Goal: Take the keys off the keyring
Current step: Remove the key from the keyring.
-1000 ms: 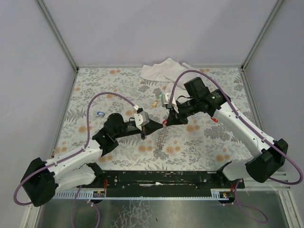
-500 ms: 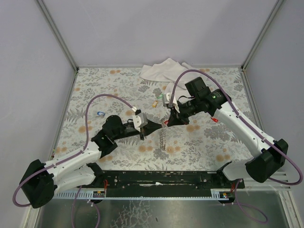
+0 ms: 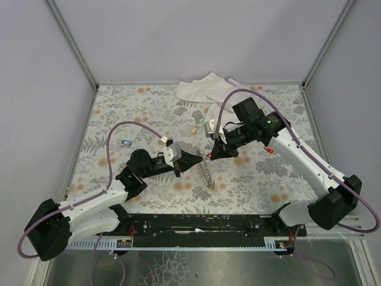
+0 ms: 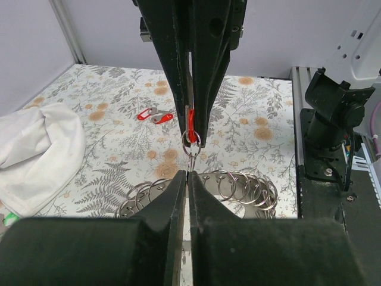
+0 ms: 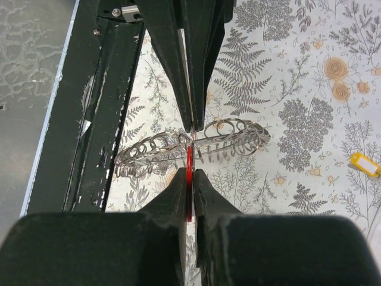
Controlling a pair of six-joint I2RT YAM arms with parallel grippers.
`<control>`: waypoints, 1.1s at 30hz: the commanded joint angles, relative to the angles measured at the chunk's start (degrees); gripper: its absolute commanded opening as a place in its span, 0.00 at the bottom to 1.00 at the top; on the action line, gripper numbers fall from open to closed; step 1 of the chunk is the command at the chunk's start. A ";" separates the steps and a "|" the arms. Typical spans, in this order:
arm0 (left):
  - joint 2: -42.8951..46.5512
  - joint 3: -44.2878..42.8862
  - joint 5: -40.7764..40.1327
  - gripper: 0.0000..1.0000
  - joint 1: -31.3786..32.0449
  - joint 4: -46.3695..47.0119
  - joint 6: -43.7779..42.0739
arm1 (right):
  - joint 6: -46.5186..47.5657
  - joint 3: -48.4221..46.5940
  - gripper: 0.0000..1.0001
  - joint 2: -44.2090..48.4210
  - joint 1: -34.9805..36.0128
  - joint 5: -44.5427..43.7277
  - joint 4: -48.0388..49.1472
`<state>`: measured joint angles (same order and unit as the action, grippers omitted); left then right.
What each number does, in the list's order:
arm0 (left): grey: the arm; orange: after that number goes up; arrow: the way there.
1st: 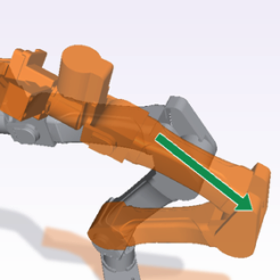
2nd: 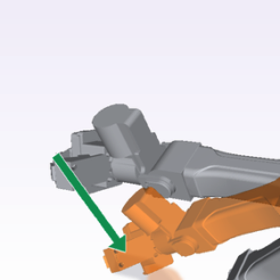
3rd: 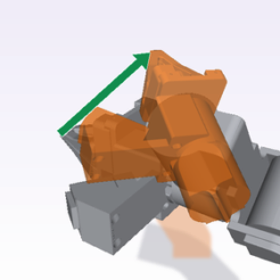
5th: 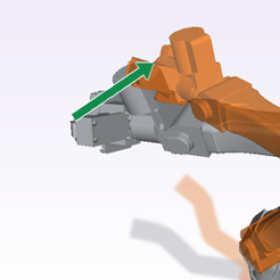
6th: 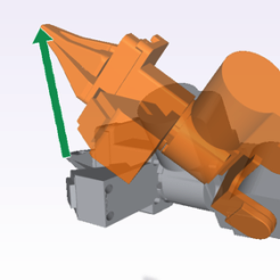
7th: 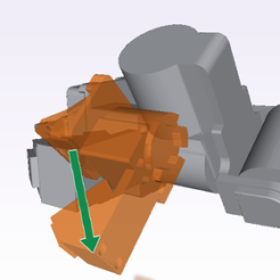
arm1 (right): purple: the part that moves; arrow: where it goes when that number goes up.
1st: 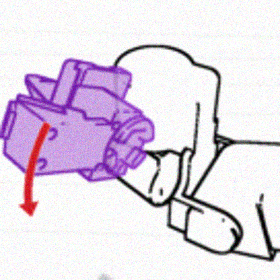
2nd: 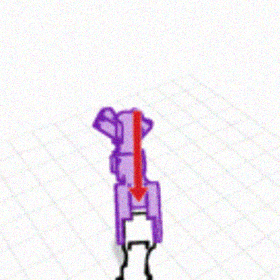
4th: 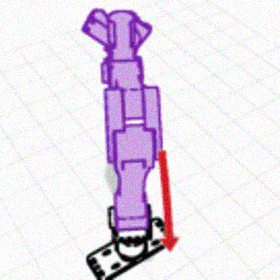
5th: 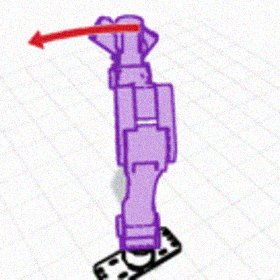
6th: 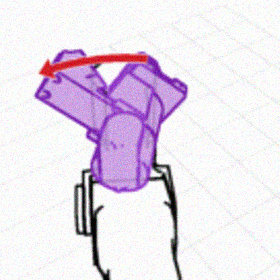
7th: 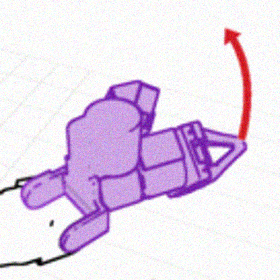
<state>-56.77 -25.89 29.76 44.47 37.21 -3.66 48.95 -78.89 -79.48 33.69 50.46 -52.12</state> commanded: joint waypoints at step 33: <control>-0.86 4.39 2.68 0.30 -0.87 13.17 0.11 | 2.16 -1.16 0.00 2.49 -0.47 3.50 -0.44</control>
<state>-60.14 -22.90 32.60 43.88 48.64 0.10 51.88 -78.83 -78.72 33.58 50.70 -53.49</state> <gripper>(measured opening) 0.287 0.091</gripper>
